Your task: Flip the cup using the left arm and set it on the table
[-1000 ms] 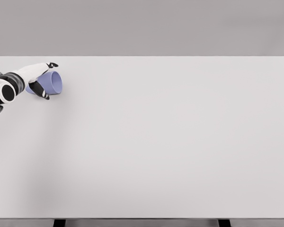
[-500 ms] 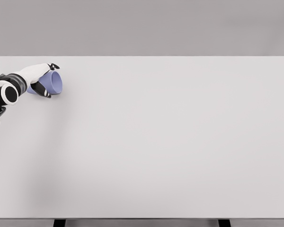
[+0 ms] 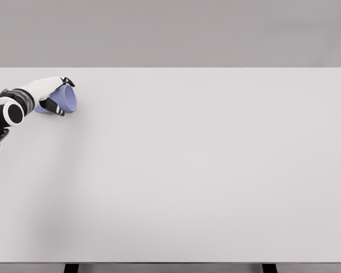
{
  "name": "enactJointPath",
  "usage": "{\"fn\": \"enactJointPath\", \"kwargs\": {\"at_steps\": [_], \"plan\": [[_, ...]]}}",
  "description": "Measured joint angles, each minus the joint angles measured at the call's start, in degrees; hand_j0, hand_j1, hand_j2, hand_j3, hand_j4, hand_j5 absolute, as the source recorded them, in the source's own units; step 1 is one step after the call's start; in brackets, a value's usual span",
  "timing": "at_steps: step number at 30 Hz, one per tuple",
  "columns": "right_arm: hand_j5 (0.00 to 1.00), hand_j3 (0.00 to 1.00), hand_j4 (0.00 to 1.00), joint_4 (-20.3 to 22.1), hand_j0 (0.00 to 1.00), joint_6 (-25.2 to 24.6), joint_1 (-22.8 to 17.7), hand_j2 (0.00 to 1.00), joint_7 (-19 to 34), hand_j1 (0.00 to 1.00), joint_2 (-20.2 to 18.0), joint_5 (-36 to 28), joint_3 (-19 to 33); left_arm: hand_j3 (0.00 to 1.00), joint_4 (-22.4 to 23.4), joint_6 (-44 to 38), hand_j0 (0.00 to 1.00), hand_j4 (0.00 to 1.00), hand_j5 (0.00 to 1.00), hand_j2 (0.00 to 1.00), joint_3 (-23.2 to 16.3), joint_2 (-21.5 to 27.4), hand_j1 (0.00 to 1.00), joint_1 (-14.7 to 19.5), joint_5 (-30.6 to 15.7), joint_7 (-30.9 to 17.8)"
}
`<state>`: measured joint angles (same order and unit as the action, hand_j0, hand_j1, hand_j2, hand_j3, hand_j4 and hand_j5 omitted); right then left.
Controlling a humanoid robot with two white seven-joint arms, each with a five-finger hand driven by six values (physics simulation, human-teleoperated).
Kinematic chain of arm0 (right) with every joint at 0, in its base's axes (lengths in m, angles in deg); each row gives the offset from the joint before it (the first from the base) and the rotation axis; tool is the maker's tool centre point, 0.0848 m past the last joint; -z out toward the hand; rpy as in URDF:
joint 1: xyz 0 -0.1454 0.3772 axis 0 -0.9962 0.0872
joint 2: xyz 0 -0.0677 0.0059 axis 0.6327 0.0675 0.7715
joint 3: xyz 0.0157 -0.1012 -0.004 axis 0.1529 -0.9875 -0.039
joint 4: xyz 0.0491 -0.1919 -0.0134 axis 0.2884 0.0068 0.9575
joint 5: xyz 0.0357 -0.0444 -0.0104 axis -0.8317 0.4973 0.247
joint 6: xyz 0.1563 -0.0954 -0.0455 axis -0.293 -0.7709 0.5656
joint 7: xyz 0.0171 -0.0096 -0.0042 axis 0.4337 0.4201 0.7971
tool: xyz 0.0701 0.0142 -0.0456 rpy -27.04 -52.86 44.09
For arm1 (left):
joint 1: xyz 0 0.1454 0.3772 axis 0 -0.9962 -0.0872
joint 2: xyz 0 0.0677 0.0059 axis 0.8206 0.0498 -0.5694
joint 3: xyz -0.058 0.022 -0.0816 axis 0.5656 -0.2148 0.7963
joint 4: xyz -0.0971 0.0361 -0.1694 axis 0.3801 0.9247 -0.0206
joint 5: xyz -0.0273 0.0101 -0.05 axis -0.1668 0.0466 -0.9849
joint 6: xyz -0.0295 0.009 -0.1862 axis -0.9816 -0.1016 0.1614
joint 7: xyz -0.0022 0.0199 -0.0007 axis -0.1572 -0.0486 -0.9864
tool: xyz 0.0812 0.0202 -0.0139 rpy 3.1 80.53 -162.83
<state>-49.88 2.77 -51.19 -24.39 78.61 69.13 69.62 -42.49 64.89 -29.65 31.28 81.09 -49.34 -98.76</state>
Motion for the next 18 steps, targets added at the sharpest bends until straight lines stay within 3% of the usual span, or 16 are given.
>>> {"fn": "enactJointPath", "kwargs": {"at_steps": [7, 10, 18], "plan": [[1.00, 1.00, 1.00, 0.0, 1.00, 0.0, 0.0, 1.00, 0.0, 1.00, 0.0, 0.0, 0.0, 0.64, -0.2, 1.2, 0.64, 0.64, 0.64, 0.64, 0.0, 0.2, 0.64, 0.7, -3.6, -0.1], [1.00, 1.00, 1.00, 0.0, 1.00, 0.0, 0.0, 1.00, 0.0, 1.00, 0.0, 0.0, 0.0, 0.58, -0.2, 3.2, 0.58, 0.58, 0.58, 0.58, 0.2, 0.8, 0.58, 1.2, -6.7, -0.1], [1.00, 1.00, 1.00, 0.0, 1.00, 0.0, 0.0, 1.00, 0.0, 1.00, 0.0, 0.0, 0.0, 0.58, -0.5, 11.4, 0.58, 0.58, 0.58, 0.58, 0.6, 5.1, 0.58, 1.2, -16.8, -0.3]]}}
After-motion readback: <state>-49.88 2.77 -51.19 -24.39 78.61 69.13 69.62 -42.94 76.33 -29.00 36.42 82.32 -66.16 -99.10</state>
